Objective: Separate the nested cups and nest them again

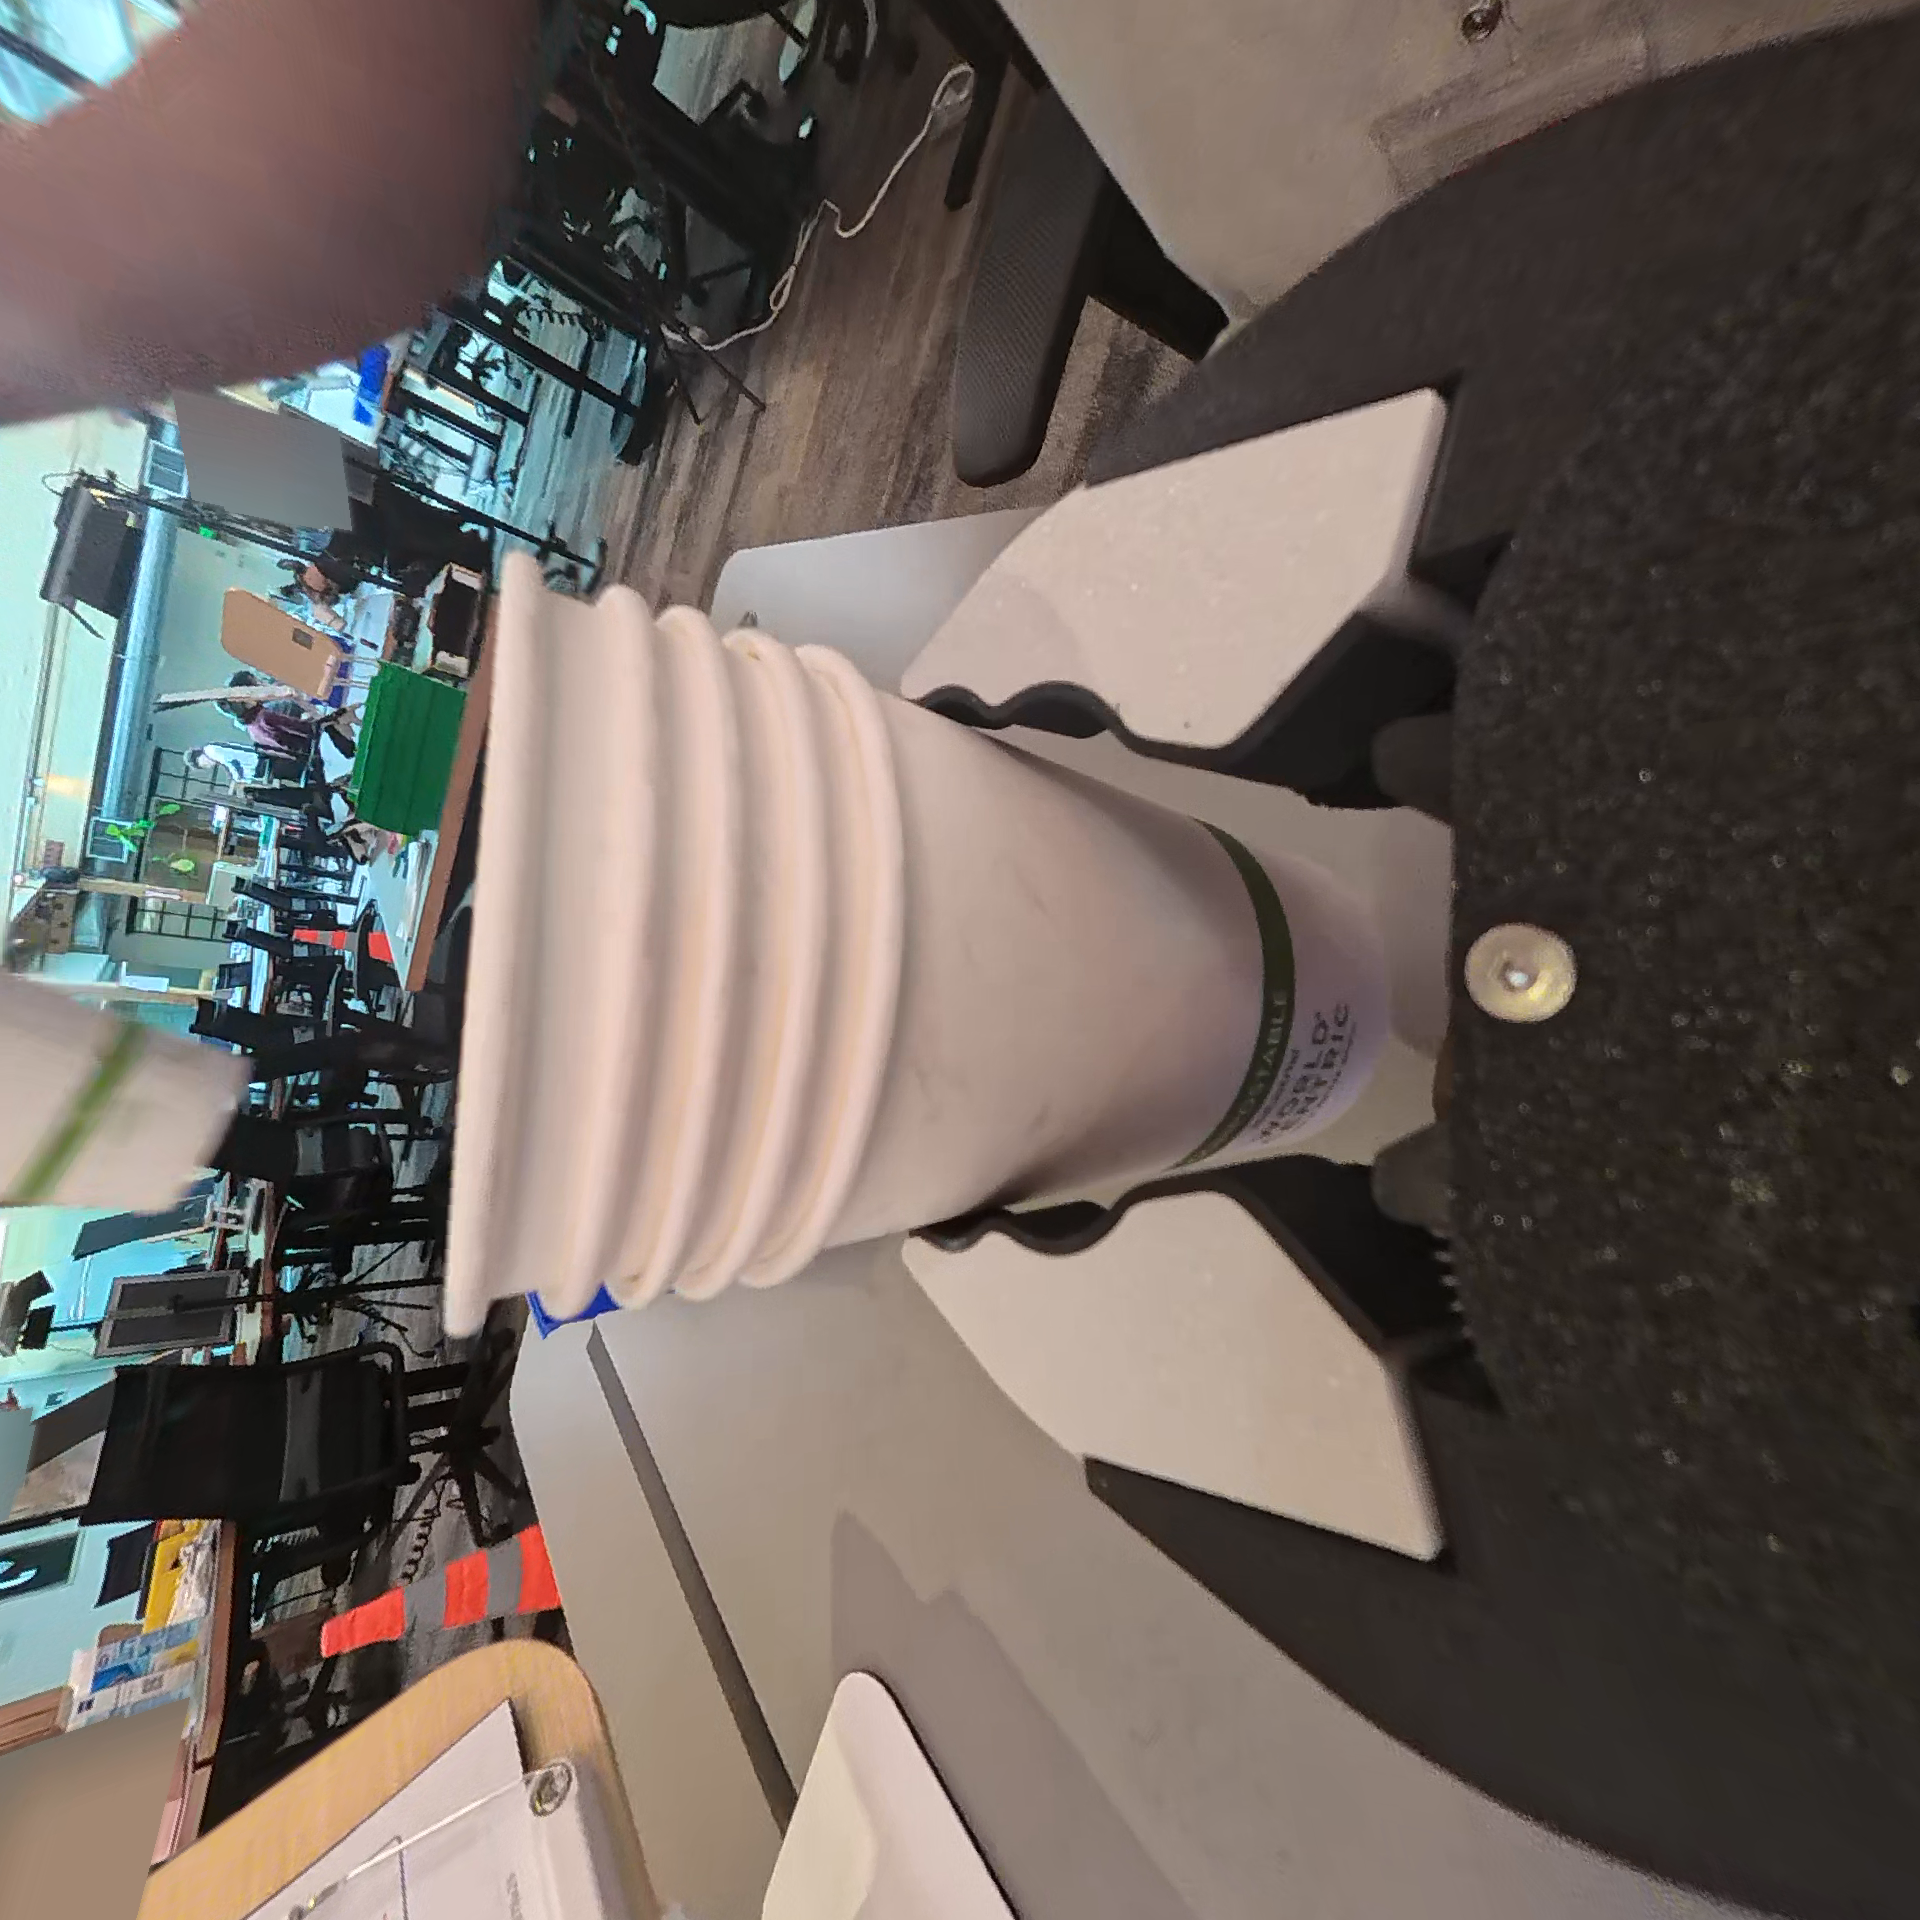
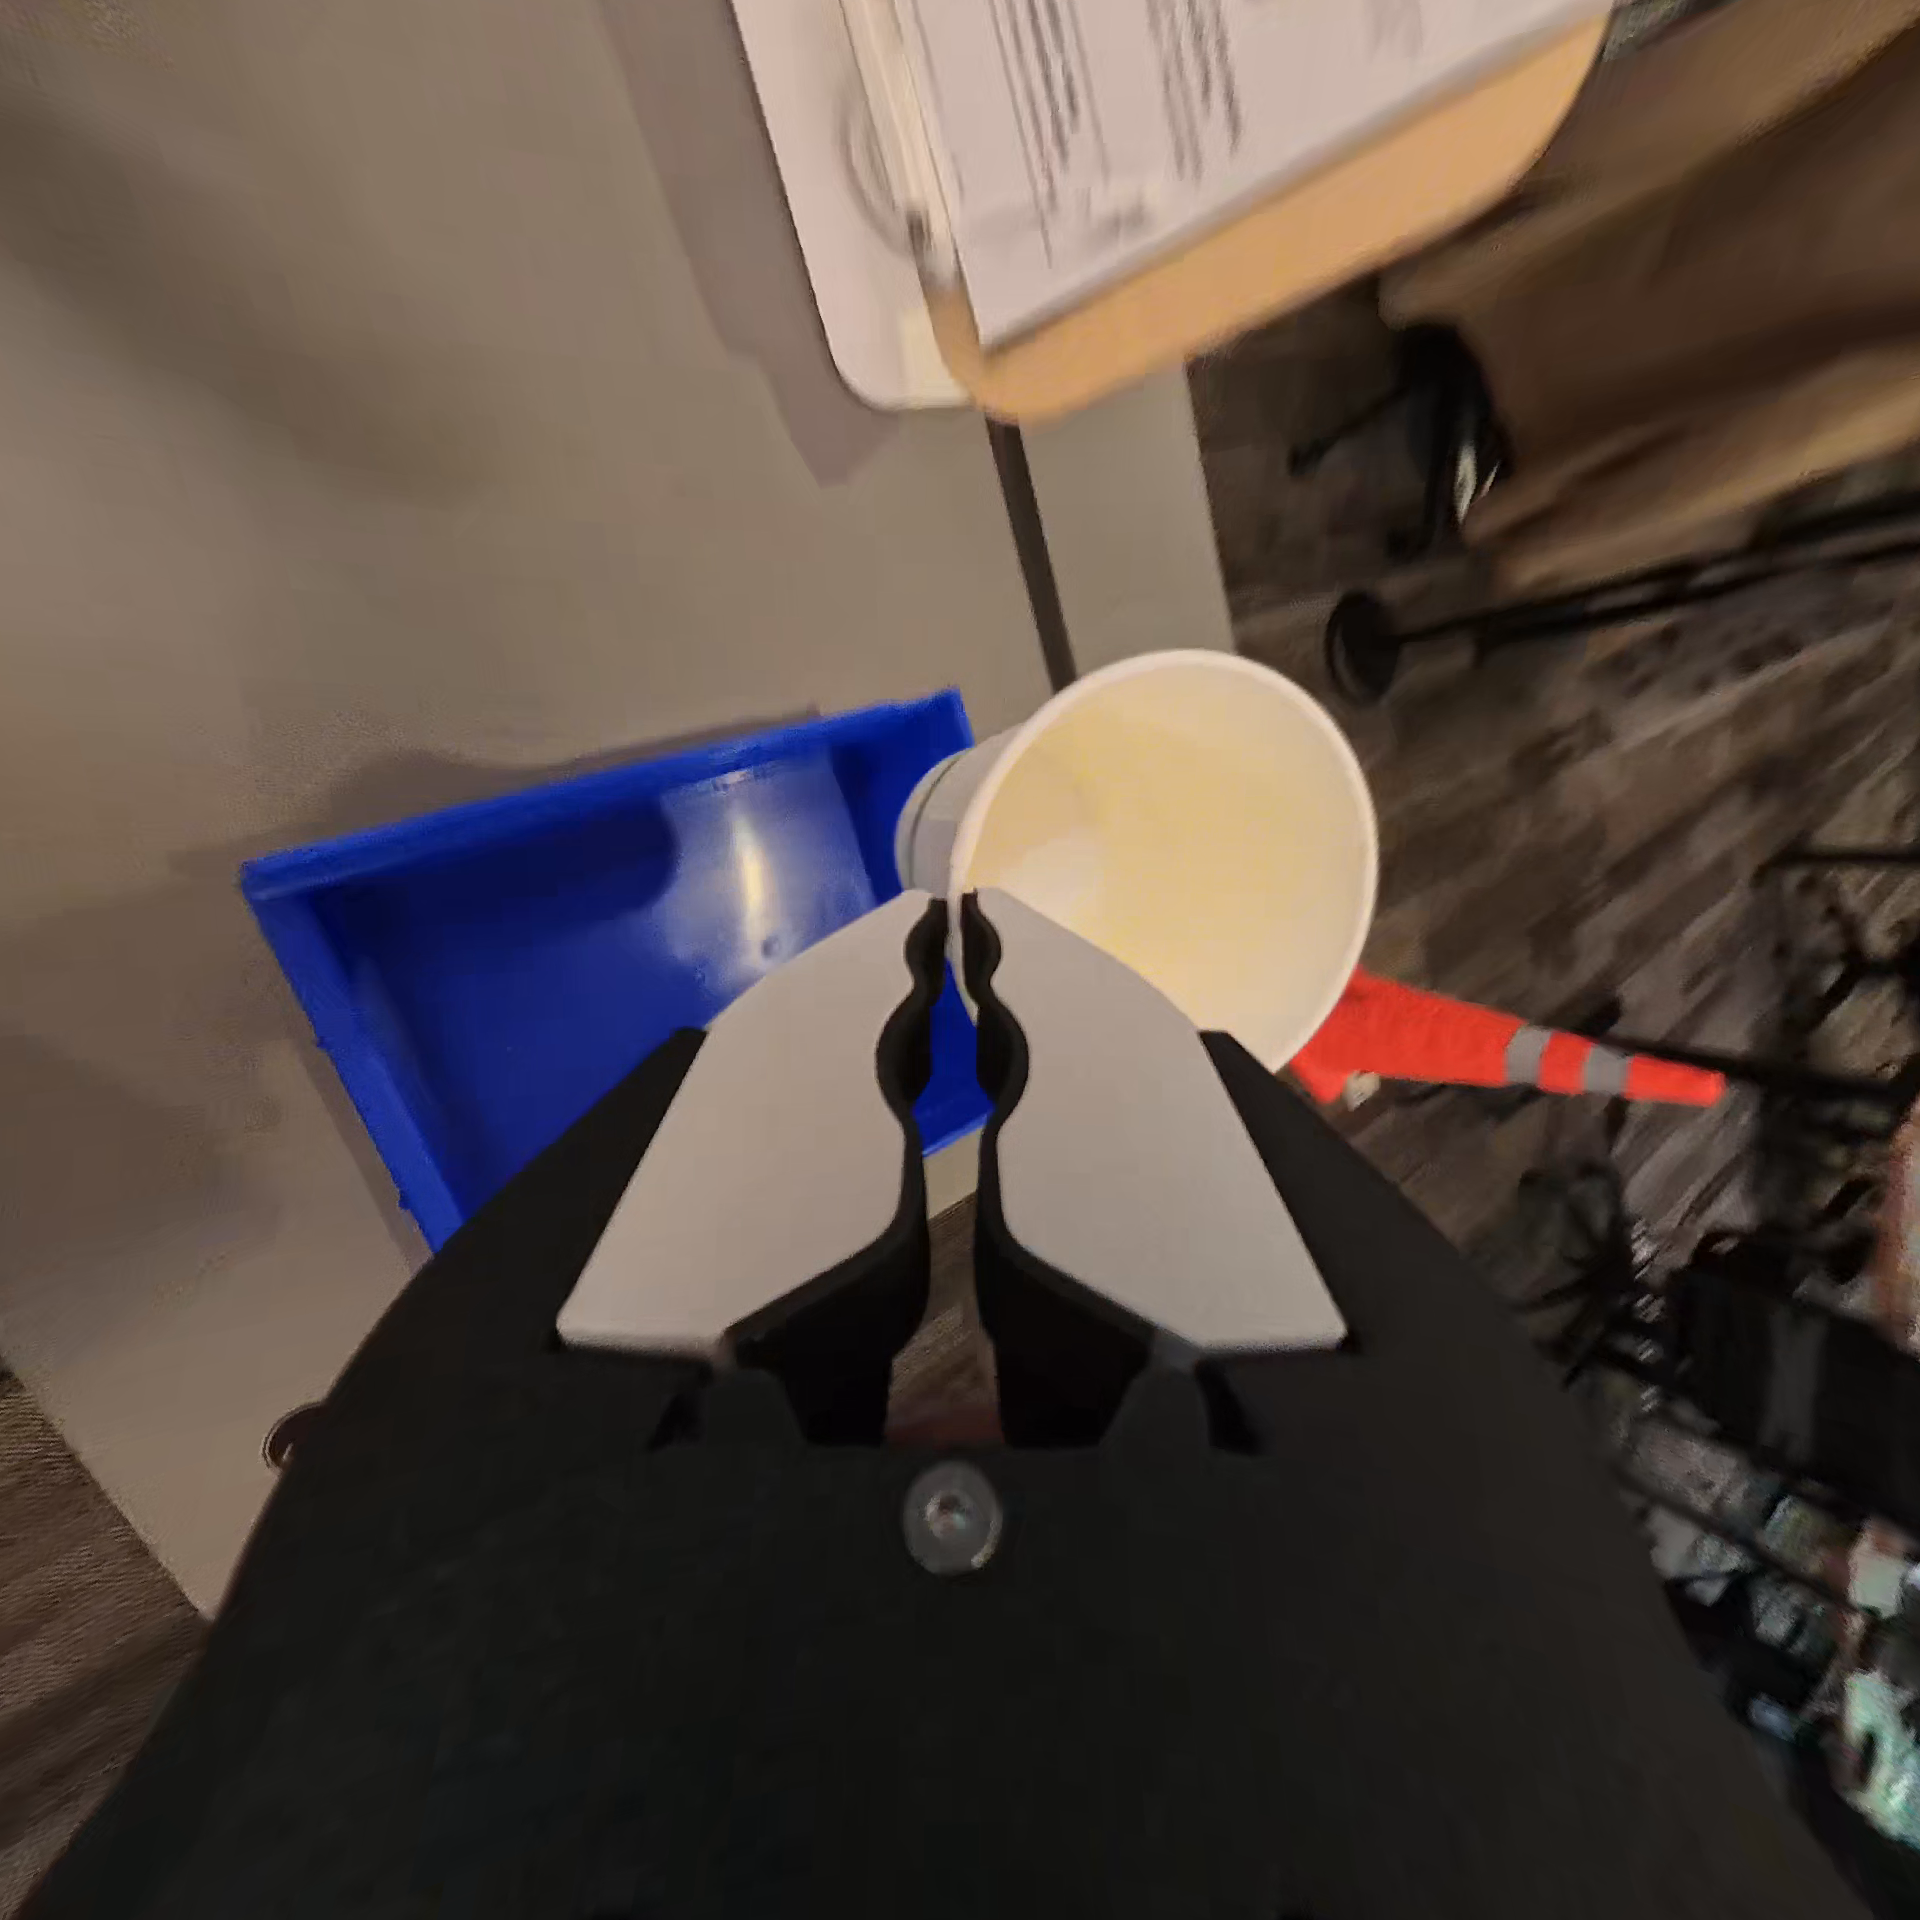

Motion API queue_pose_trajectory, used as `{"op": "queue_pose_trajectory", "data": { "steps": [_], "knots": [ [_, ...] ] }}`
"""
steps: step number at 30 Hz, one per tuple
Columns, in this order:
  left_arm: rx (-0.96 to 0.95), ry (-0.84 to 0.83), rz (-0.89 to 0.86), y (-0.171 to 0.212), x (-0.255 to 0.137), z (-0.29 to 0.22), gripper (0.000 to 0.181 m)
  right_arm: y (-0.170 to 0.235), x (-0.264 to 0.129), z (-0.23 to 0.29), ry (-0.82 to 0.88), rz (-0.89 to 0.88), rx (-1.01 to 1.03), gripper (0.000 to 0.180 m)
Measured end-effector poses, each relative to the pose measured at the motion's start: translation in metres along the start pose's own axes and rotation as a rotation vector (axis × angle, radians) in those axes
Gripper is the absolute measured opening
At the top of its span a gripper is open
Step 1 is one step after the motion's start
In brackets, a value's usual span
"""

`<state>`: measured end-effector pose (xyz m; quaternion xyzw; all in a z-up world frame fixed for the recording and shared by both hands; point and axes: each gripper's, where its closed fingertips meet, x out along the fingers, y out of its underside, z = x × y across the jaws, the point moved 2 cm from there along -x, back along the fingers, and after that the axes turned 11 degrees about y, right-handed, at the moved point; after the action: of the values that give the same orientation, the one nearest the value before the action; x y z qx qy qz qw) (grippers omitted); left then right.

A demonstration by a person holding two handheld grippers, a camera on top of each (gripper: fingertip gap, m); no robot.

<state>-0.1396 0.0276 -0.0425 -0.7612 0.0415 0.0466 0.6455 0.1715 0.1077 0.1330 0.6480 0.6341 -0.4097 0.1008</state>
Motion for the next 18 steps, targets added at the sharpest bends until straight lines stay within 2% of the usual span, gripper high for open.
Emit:
{"op": "queue_pose_trajectory", "data": {
  "steps": [4, 8, 13, 18],
  "knots": [
    [-0.023, -0.005, -0.025, 0.0, -0.003, 0.001, 0.089, 0.066, 0.067, 0.015, -0.023, 0.133, 0.097, 0.003],
    [-0.013, -0.011, -0.034, -0.003, -0.004, -0.001, 0.089, 0.109, 0.114, 0.034, -0.064, 0.203, 0.155, 0.003],
    [0.004, -0.01, -0.028, -0.003, 0.0, -0.003, 0.089, 0.134, 0.143, 0.054, -0.132, 0.232, 0.197, 0.003],
    [0.013, -0.007, -0.013, 0.001, 0.005, -0.004, 0.089, 0.149, 0.154, 0.065, -0.161, 0.288, 0.18, 0.003]
  ]
}}
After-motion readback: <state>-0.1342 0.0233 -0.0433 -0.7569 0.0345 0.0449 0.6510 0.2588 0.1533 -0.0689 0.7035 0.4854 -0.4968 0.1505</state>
